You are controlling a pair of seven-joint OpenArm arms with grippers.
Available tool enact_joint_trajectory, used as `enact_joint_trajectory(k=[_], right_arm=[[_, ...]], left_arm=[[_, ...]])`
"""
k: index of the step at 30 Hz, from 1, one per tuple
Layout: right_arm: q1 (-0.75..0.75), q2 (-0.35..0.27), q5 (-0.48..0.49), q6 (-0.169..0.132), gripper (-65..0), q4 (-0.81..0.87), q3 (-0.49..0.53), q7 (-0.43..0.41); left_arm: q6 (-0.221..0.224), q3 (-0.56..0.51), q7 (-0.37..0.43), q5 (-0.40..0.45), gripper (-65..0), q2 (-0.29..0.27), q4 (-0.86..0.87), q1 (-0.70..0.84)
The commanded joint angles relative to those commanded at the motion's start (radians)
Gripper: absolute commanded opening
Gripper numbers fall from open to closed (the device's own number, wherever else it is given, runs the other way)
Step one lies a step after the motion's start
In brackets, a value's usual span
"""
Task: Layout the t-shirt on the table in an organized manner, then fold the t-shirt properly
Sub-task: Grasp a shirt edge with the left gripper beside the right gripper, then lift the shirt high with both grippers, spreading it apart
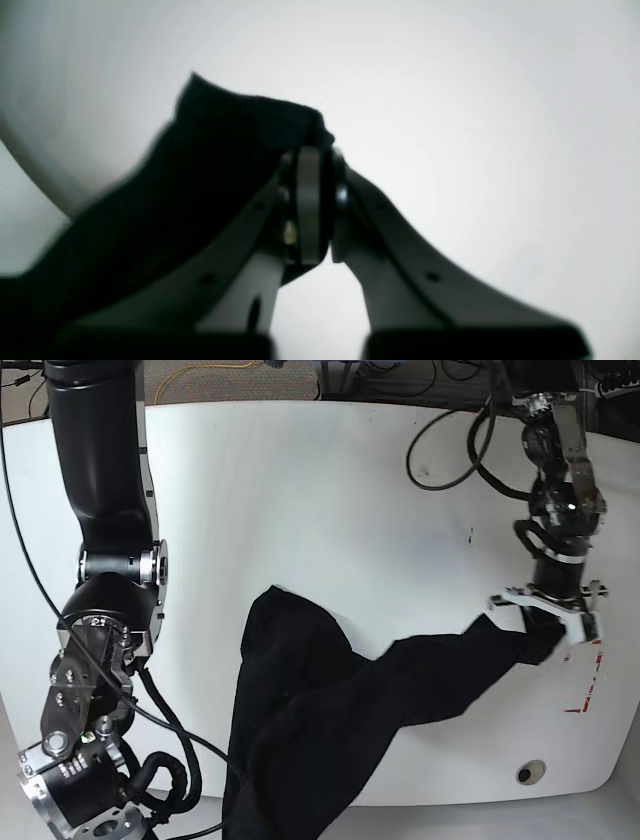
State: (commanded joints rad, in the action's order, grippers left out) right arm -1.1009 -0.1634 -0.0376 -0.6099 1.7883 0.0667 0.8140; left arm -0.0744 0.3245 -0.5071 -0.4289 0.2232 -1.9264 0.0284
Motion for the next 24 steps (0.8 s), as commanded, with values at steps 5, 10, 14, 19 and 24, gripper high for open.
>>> enact_joint_trajectory(k=[5, 10, 14, 19, 24], right_arm=[[-0.003, 0.0, 0.0, 0.0, -64.4, -0.086, -0.026, -0.006], [-0.026, 0.005, 0.0, 0.0, -64.4, -0.155, -0.029, -0.006], [-0.064, 0.008, -0.002, 0.0, -64.4, -0.229, -0.028, -0.011], [-0.114, 0.008, -0.002, 0.0, -64.4, -0.313, -0.025, -0.049], [-0.184, 0.008, -0.002, 0.0, -64.4, -0.413, -0.023, -0.058]], left_arm=[[-0.025, 0.109, -0.072, -0.061, -63.8, 0.052, 0.0, -0.087], [-0.032, 0.129, -0.092, -0.064, -63.8, 0.1, 0.0, -0.166], [-0.029, 0.13, -0.094, -0.063, -63.8, 0.137, 0.0, -0.236], [-0.029, 0.13, -0.112, -0.061, -63.8, 0.17, 0.005, -0.338], [-0.029, 0.13, -0.176, -0.06, -63.9, 0.192, 0.005, -0.466]])
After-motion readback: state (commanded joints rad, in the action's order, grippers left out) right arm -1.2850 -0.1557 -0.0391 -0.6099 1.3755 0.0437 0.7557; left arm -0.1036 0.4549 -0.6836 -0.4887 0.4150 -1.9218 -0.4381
